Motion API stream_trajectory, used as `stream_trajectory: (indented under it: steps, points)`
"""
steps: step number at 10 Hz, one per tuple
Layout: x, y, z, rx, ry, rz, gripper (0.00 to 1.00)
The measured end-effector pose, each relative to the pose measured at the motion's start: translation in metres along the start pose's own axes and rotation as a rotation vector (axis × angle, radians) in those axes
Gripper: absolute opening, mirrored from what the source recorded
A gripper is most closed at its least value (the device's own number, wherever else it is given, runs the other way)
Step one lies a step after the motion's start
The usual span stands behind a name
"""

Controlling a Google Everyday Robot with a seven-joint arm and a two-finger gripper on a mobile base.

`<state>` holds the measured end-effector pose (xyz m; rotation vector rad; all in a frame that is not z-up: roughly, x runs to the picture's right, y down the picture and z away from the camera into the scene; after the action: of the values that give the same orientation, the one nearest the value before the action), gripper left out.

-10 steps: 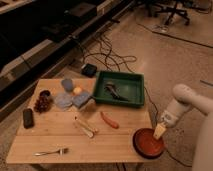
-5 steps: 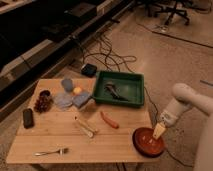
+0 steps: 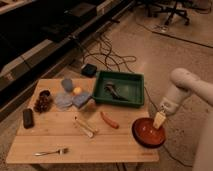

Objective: Stack bowls into tray

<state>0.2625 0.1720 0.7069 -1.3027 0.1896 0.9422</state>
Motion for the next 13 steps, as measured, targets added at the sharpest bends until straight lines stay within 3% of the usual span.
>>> stream_trajectory:
  steps: [5, 8, 10, 11, 13]
  points:
    - [-0.033, -0.014, -0.045, 0.078, 0.014, 0.038, 0.00]
    - [-0.053, -0.021, -0.073, 0.152, 0.028, 0.041, 0.00]
    - [-0.074, -0.022, -0.086, 0.283, 0.061, 0.037, 0.00]
    - [-0.082, -0.021, -0.087, 0.367, 0.078, 0.038, 0.00]
    - [-0.094, -0.018, -0.089, 0.497, 0.097, 0.040, 0.00]
